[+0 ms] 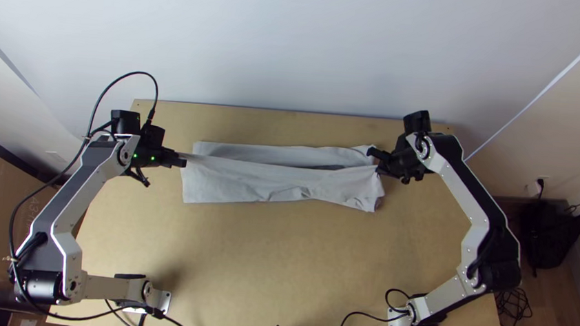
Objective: Fold the t-shirt
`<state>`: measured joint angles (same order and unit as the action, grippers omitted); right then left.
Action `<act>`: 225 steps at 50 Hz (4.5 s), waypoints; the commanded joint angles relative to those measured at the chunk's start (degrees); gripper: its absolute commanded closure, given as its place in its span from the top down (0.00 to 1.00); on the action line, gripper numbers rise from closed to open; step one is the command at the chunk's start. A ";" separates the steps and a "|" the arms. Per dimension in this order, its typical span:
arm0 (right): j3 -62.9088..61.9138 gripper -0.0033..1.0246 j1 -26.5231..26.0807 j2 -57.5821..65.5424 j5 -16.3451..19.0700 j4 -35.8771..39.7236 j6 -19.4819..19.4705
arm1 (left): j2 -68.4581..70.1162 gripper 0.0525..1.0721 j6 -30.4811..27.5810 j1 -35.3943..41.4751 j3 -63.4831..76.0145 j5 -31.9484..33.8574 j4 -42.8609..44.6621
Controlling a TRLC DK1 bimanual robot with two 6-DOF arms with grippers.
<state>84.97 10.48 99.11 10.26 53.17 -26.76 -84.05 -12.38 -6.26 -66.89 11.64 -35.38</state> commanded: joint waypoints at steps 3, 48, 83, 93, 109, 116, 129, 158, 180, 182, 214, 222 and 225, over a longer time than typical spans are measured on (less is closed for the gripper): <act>5.65 0.03 -0.64 6.53 -0.51 -0.70 -0.39 | -4.02 0.02 2.45 0.37 -2.80 0.49 3.82; 20.32 0.33 -2.66 30.62 -0.59 -5.79 -0.92 | -21.24 0.51 9.92 4.42 -1.05 -3.38 18.76; 0.20 0.94 -10.04 1.52 13.91 -11.86 -12.52 | -12.37 0.90 14.49 -8.06 3.52 15.87 11.82; -2.97 0.94 -11.62 -3.13 22.87 -11.86 -14.90 | -12.63 0.89 13.96 -8.94 6.51 22.64 10.94; -4.55 0.94 -11.80 -7.79 28.76 -11.86 -16.04 | -19.40 0.89 13.09 -8.42 6.60 24.66 11.73; -4.11 0.94 -11.80 -8.67 28.85 -11.86 -16.13 | -21.86 0.89 14.14 -6.04 5.28 23.61 12.52; -3.49 0.94 -11.10 -9.11 28.76 -11.86 -16.13 | -24.67 0.89 20.73 2.39 1.41 20.79 14.28; -4.99 0.94 -12.41 -10.87 28.76 -11.95 -15.16 | -15.88 0.03 10.54 -14.57 3.96 18.95 7.43; -4.90 0.94 -12.06 -10.60 28.76 -12.03 -14.72 | -7.79 0.03 -4.93 -27.49 -10.10 19.47 -20.61; -4.81 0.94 -12.06 -10.69 28.76 -12.03 -14.72 | -6.65 0.03 -4.67 -25.82 -11.07 19.56 -22.63; -11.93 0.95 -17.25 -21.94 28.59 -11.33 -14.90 | -11.66 0.02 20.64 8.55 -28.73 18.16 -18.85; -14.92 0.95 -18.83 -25.37 28.50 -11.16 -14.81 | -16.23 0.02 23.72 14.08 -33.30 16.57 -18.41; -16.06 0.95 -19.18 -26.42 28.41 -11.16 -14.90 | -17.55 0.02 24.60 15.75 -34.88 16.22 -18.24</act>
<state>71.37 -7.90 75.42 38.44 41.56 -41.58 -99.09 9.34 7.03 -98.30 28.29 -54.22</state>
